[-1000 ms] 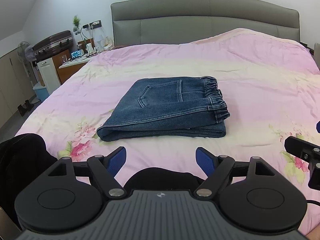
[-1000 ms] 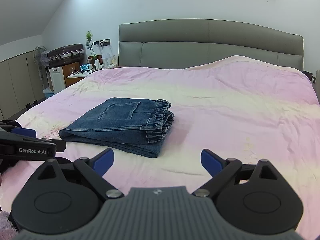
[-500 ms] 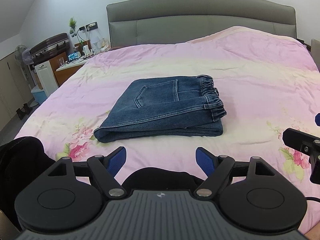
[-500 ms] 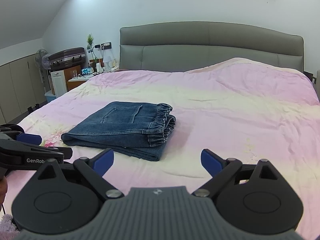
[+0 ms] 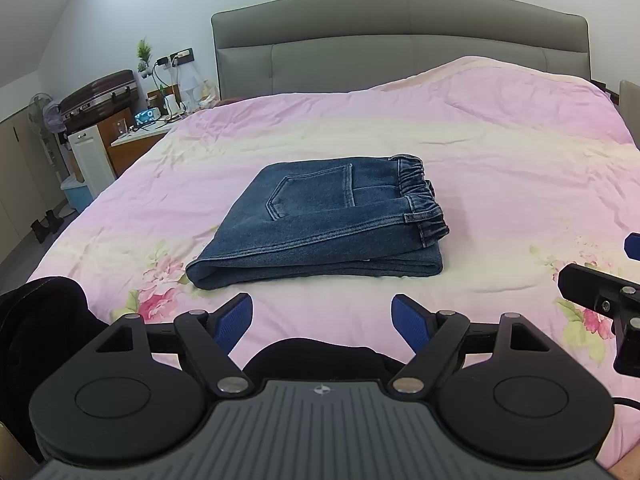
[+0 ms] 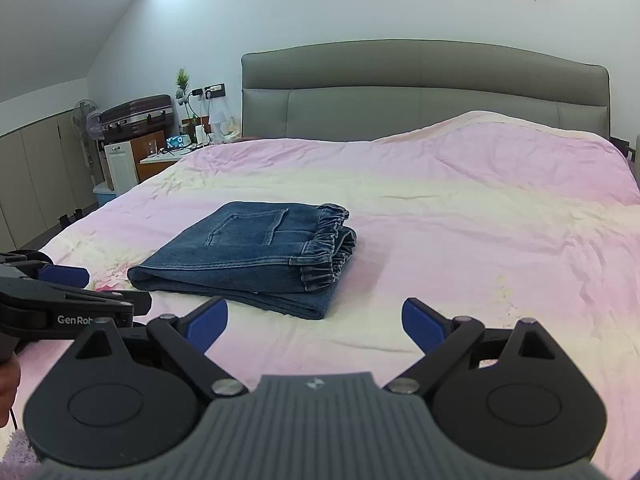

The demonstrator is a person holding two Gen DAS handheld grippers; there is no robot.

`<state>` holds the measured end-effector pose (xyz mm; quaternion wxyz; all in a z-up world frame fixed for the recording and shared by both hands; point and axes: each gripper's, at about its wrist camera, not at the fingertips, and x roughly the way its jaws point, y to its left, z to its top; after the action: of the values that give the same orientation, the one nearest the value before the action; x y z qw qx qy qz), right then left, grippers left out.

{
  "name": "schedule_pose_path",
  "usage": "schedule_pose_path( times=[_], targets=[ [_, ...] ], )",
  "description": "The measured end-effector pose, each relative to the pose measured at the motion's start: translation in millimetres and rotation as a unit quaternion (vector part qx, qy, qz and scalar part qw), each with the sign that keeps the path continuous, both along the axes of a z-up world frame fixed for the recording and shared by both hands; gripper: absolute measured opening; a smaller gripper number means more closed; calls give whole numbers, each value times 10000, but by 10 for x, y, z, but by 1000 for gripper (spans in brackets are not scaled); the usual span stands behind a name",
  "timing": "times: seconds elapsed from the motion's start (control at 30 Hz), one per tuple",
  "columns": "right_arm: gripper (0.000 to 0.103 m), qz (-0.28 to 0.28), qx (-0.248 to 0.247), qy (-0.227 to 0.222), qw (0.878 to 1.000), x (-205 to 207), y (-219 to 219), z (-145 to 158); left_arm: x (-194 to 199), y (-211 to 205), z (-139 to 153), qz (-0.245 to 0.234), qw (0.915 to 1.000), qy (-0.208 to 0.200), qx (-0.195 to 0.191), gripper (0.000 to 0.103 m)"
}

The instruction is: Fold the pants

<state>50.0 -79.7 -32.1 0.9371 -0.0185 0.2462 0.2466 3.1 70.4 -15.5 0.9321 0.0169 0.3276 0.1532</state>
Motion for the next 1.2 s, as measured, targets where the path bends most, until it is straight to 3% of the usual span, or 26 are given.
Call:
schedule_pose_path(
  times=[1.2],
  targets=[
    [90, 12, 40, -29, 10000, -20, 22, -4, -37, -58, 30, -52, 9999, -85, 48, 92]
  ],
)
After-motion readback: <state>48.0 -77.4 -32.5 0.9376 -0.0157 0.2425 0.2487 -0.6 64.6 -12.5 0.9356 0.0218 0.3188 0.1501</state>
